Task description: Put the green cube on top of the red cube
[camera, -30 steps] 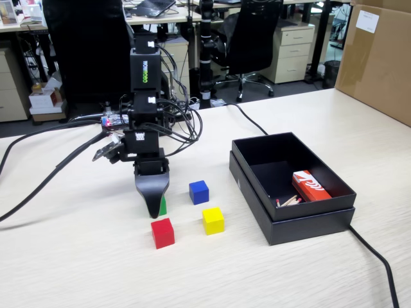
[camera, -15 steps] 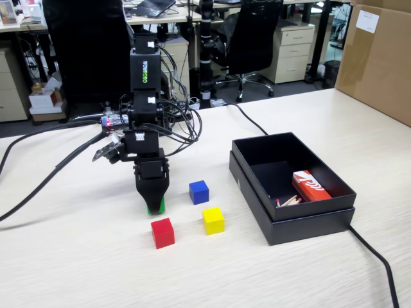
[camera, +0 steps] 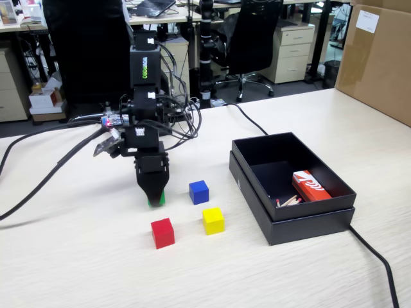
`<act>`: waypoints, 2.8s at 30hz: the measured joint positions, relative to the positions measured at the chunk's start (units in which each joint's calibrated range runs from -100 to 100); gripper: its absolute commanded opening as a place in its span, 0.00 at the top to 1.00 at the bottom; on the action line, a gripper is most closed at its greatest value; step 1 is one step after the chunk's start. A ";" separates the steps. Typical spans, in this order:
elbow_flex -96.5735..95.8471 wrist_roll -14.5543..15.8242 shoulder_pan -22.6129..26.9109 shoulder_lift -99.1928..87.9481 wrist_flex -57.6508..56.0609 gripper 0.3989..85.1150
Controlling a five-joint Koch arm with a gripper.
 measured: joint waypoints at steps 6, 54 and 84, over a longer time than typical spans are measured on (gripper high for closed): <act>11.32 0.78 0.68 -4.01 -1.70 0.99; 34.87 1.76 0.83 26.80 -1.63 0.71; 5.57 2.49 3.86 -15.40 -1.55 0.41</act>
